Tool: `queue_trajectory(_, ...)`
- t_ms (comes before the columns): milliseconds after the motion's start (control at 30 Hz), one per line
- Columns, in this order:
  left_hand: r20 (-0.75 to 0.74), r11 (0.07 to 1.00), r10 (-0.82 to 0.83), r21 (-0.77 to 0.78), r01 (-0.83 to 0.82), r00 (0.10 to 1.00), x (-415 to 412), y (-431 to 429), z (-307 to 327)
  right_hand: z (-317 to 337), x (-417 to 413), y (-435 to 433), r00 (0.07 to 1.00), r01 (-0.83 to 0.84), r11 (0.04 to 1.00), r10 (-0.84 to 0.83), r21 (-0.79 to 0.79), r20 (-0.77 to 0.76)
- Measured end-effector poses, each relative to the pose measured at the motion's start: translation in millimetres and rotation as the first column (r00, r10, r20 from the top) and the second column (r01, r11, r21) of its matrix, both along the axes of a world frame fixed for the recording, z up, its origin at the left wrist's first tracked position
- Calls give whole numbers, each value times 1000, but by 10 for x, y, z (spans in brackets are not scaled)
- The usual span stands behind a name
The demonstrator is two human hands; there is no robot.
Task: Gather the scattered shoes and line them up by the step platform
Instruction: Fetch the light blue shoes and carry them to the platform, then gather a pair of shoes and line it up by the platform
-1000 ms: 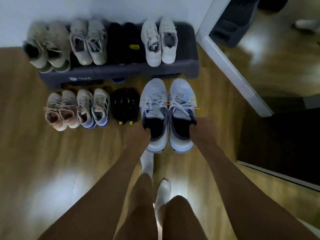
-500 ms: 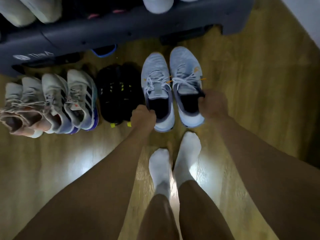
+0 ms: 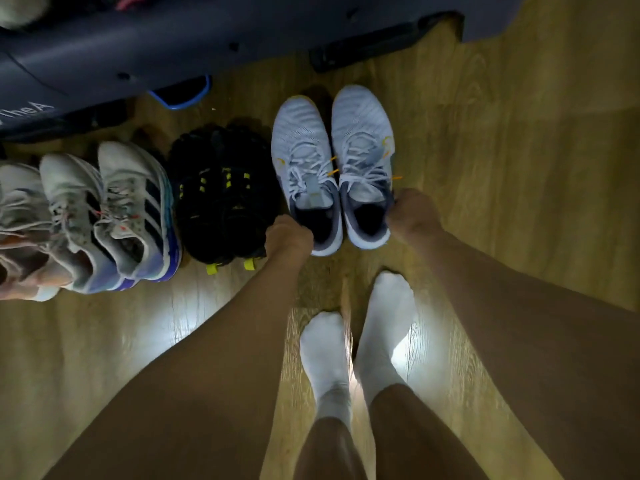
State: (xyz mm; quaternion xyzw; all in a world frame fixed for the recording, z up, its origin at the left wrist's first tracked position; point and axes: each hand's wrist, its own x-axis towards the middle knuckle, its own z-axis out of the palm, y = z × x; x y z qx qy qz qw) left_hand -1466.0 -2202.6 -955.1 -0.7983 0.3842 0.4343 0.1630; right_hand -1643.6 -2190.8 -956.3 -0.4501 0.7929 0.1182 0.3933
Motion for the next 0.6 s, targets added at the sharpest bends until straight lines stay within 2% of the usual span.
queue_trajectory(100,-29,999,37,-6,-37,999,-141,-95,378,398,55,-46,998,46,999,-46,-4,52)
queue_trajectory(167,-73,998,-2,-58,-2,997,-291,-168,777,834,79,-63,995,50,997,-44,-56,94)
queue_trajectory(267,-106,957,-251,-178,230,962,-487,-300,1593,1681,109,-64,996,31,989,-18,-146,91)
queue_trajectory(300,-87,909,-374,-234,346,924,-529,-356,1912,2023,106,-72,997,54,983,-43,-174,67)
queue_trajectory(367,-17,757,-591,-357,548,806,-615,-476,2620,2768,34,-81,994,108,963,-110,-246,3)
queue_trajectory(467,99,440,-837,-465,769,539,-700,-543,3763,3982,-66,29,987,132,928,-155,-348,-39)
queue_trajectory(533,164,246,-915,-497,832,368,-735,-490,4462,4711,-135,204,982,173,887,-190,-429,4)
queue_trajectory(600,167,145,-944,-565,812,285,-778,-385,5108,5368,-181,448,979,176,859,-205,-481,-8)
